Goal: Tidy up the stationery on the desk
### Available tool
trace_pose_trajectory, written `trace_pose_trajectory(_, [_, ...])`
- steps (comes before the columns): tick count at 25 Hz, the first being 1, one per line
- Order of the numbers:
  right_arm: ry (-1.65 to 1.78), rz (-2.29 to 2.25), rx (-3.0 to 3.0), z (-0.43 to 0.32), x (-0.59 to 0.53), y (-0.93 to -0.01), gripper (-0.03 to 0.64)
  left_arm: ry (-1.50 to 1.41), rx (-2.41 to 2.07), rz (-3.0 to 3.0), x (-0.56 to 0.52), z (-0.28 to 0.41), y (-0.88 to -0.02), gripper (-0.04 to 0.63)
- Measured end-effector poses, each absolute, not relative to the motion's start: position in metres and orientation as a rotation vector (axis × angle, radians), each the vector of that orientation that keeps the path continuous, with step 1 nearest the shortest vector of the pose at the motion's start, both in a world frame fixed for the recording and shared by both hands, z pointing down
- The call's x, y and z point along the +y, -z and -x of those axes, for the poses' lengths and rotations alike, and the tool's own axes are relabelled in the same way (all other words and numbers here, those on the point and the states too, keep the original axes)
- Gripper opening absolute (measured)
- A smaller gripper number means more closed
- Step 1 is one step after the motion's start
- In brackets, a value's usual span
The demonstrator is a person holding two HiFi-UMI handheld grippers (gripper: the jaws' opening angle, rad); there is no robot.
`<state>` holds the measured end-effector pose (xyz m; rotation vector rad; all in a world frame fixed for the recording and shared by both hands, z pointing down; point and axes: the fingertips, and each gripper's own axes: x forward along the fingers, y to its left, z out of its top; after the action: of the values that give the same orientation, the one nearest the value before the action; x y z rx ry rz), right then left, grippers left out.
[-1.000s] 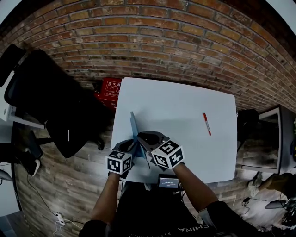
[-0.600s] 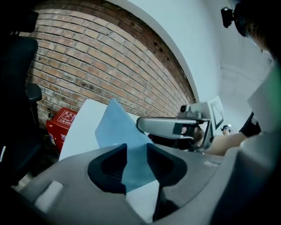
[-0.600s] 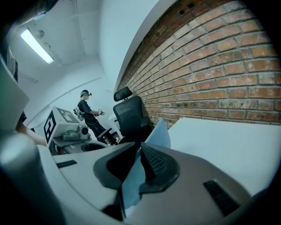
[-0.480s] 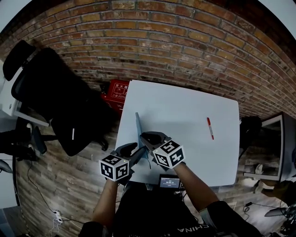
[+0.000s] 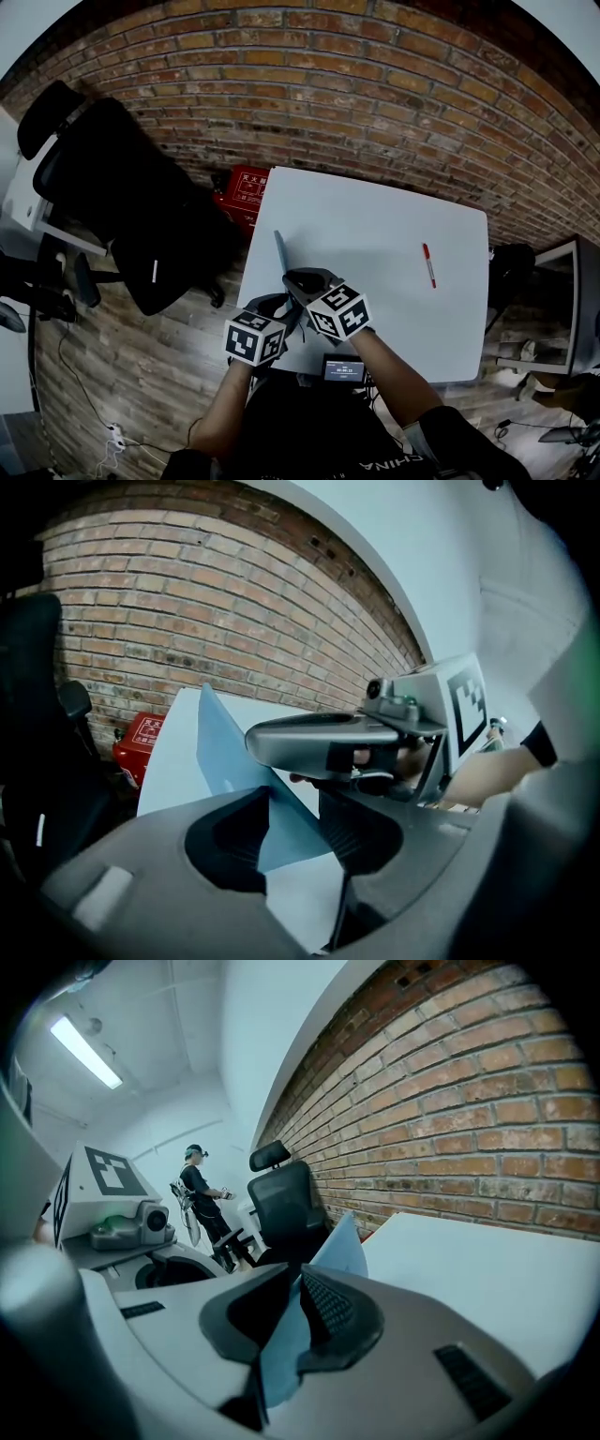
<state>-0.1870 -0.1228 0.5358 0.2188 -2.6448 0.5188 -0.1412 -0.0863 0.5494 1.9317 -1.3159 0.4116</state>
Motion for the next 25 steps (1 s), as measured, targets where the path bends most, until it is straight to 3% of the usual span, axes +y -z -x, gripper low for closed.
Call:
trace_pose_trajectory(5, [-0.499,-0.208,-2.647,0.188,-0.122,-0.534,0.048,-0.489,-1.330,-1.853,-0.087,0.143,-0.551,0.161])
trace_pose_trajectory(15, [-0.472,-0.187,-2.654,0.188,-0.123,-0.533,0.052,-0.452,-1.324,-1.779,-0.082,0.156,-0.549,0.097])
trace_pose_trajectory(25, [-0.431,-0.173,-2.619,0.192,-0.114,-0.543,0.035,-0.546,-1.323,-1.780,-0.072,0.175,-0.549,0.101])
